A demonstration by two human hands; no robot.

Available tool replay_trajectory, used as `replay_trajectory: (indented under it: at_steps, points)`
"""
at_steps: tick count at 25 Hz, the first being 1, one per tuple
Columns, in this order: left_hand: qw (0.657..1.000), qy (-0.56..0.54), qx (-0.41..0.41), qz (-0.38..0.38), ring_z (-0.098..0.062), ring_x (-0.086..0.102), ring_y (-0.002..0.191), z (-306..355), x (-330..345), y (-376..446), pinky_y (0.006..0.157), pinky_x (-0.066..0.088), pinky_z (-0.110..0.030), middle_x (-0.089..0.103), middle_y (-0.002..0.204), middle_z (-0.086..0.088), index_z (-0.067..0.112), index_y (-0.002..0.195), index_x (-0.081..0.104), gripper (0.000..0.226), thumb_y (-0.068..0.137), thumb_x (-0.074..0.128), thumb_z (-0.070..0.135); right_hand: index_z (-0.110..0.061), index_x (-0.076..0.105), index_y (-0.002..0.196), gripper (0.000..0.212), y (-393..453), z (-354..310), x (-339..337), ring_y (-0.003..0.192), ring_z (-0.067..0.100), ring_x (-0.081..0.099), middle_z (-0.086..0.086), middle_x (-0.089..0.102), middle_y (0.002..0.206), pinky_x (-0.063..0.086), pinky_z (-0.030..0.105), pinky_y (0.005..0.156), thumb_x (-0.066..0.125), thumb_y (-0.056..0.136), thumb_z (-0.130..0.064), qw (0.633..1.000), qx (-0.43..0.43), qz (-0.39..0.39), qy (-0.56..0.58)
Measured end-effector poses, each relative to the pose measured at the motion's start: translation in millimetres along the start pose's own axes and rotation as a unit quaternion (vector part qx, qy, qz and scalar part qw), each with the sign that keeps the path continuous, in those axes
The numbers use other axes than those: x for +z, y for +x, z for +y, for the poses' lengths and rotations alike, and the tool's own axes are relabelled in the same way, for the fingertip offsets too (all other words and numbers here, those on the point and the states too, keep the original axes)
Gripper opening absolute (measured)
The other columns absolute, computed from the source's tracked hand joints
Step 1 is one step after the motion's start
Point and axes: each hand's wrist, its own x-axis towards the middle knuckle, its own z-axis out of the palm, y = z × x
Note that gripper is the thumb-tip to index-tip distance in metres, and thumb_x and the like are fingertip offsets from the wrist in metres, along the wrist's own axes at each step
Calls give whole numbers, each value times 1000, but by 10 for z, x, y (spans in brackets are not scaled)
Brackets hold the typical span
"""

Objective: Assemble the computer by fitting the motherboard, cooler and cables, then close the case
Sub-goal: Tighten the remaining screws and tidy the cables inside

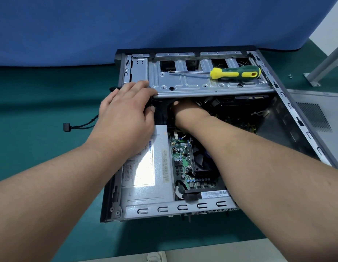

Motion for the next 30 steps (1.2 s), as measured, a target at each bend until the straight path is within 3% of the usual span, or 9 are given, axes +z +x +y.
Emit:
replay_trajectory:
  at_steps: [30]
  points:
    - [1000, 0, 3, 1, -4, 22, 151, 2, -14, -8, 124, 8, -35, 37, 159, 19, 35, 145, 49, 43, 103, 46, 26, -5, 60, 131, 45, 18, 15, 24, 124, 37, 58, 21, 60, 134, 47, 38, 99, 53, 88, 4, 1000, -4, -11, 4]
